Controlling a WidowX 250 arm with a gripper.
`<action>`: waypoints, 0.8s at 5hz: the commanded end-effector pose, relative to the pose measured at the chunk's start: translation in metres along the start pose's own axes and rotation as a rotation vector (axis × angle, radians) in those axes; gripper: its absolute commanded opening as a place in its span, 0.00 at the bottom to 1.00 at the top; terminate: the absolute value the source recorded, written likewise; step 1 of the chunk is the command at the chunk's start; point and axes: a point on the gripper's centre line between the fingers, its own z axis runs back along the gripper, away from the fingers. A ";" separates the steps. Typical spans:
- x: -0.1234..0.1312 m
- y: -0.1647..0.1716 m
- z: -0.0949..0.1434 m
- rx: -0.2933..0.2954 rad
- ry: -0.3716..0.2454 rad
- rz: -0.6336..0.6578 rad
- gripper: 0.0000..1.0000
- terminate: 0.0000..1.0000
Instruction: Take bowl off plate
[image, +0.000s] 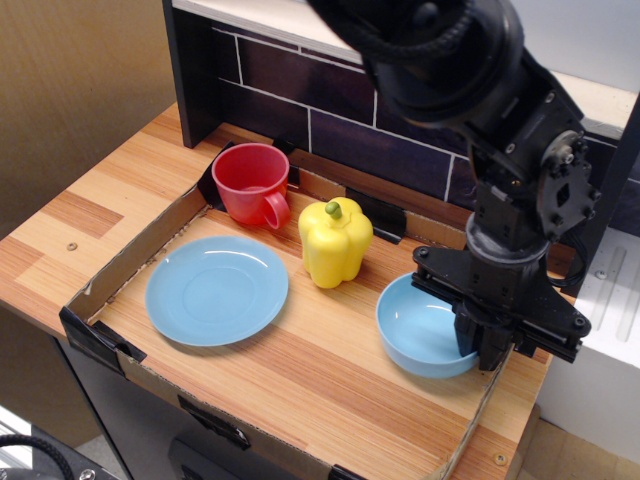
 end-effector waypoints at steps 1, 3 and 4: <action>0.022 -0.002 0.010 -0.036 -0.086 0.060 1.00 0.00; 0.018 0.001 0.041 -0.071 -0.095 0.086 1.00 0.00; 0.009 0.007 0.054 -0.109 -0.114 0.100 1.00 0.00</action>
